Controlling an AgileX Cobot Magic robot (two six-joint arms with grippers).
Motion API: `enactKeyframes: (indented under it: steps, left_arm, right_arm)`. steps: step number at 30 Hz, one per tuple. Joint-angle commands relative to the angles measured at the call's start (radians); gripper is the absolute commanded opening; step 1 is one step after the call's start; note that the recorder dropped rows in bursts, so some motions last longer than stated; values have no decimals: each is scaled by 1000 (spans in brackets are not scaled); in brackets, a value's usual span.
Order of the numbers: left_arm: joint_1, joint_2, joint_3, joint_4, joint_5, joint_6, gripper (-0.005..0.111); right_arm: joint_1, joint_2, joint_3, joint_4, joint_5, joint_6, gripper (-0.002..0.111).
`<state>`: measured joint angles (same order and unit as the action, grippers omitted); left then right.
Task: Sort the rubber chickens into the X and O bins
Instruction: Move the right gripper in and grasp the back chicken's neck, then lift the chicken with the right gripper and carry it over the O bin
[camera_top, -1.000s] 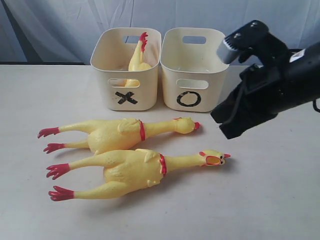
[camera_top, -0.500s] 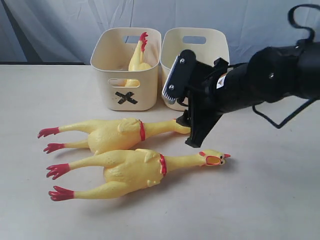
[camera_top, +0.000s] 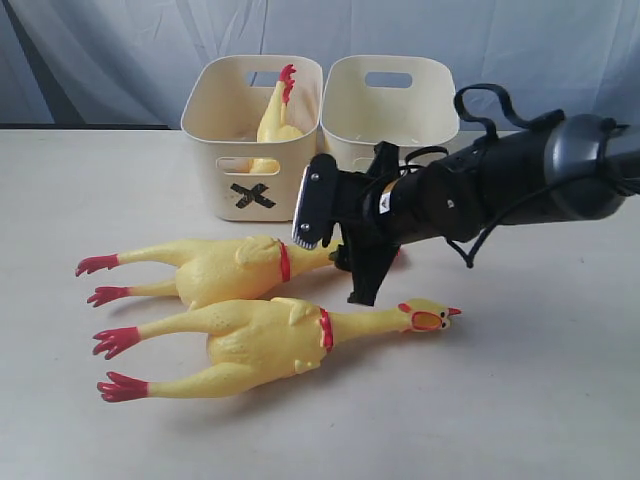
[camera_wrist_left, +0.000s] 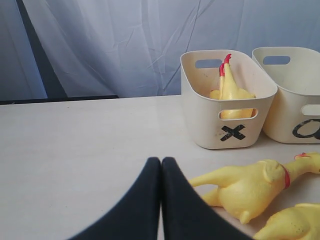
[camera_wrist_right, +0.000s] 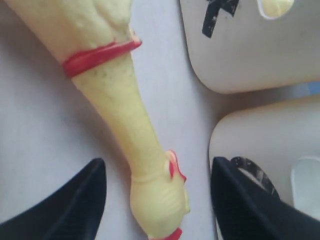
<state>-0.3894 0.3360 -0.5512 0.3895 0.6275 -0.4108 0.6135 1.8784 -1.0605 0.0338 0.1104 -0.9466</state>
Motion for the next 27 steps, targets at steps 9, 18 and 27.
enactKeyframes:
  steps: [9,18,27]
  left_arm:
    - [0,-10,5,-7,3,3,0]
    - [0,-10,5,-7,5,3,0]
    - [0,-10,5,-7,5,3,0]
  right_arm:
    - [17,121,-113,-120,74,-2,58]
    - [17,170,-113,-187,43,-2,58]
    - [17,197,-113,-183,-47,-2,55]
